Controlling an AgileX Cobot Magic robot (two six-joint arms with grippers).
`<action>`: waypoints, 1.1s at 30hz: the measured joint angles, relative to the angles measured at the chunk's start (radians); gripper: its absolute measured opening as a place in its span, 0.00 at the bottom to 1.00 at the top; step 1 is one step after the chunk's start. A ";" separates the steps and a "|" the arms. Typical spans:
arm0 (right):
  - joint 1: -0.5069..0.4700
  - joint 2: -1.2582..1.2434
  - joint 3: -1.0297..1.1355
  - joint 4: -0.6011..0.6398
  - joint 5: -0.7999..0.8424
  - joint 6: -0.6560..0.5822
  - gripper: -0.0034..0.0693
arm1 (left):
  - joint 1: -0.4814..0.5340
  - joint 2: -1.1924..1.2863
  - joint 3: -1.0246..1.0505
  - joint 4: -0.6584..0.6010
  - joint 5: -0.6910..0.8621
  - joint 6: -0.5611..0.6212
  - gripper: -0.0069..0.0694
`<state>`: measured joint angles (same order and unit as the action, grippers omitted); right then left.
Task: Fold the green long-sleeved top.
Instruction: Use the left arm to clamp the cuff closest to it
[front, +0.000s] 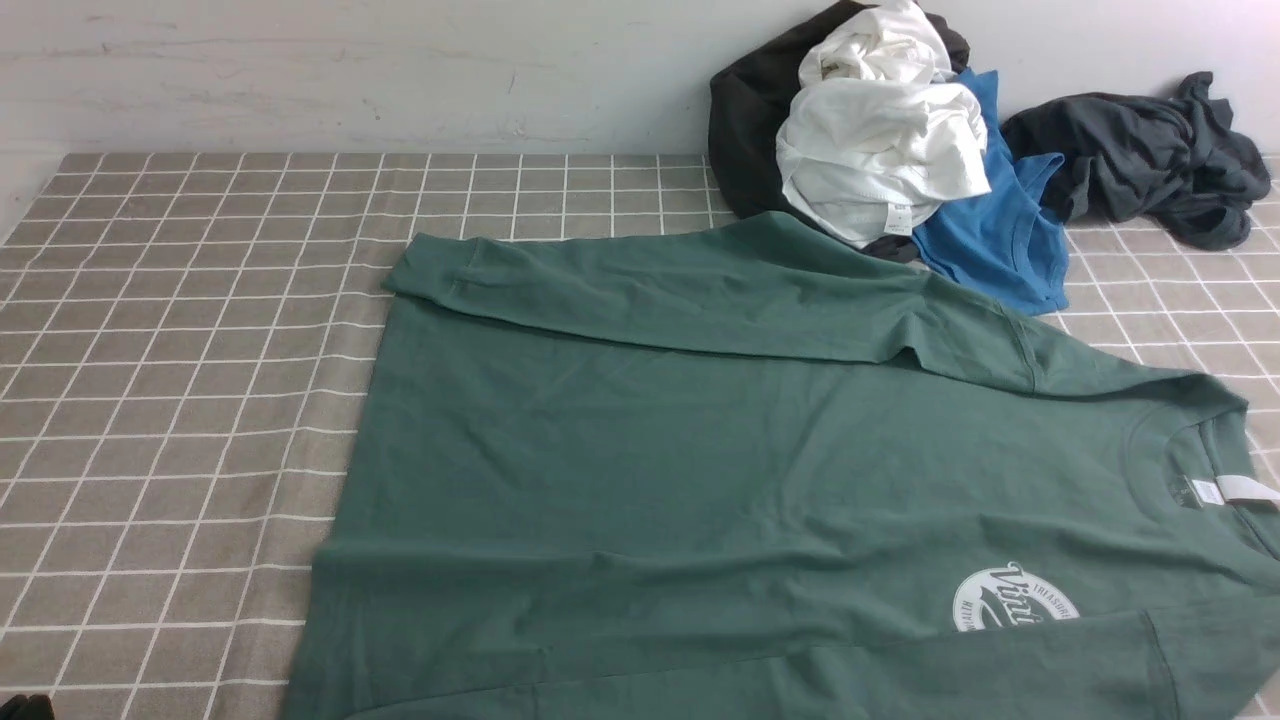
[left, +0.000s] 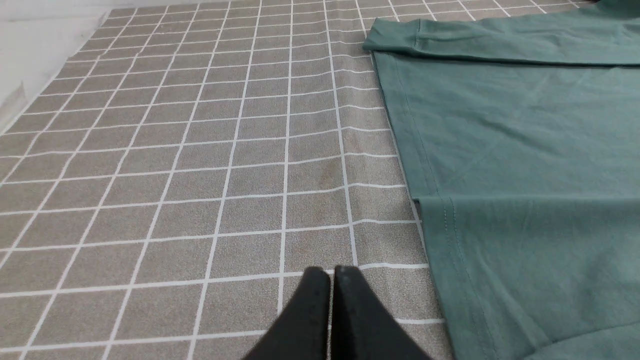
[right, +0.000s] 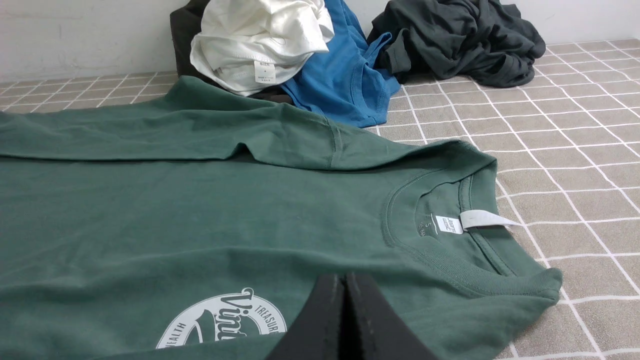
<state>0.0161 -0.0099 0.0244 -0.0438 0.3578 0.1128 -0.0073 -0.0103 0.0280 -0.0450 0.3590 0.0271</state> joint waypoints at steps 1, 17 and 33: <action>0.000 0.000 0.000 0.000 0.000 0.000 0.03 | 0.000 0.000 0.000 0.000 0.000 0.000 0.08; 0.000 0.000 0.000 0.000 0.000 0.000 0.03 | 0.000 0.000 0.000 0.000 0.000 0.000 0.08; 0.000 0.000 0.005 0.003 -0.071 0.000 0.03 | 0.000 0.000 0.000 0.002 -0.176 0.009 0.08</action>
<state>0.0161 -0.0099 0.0290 -0.0407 0.2868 0.1128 -0.0073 -0.0103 0.0280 -0.0434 0.1831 0.0361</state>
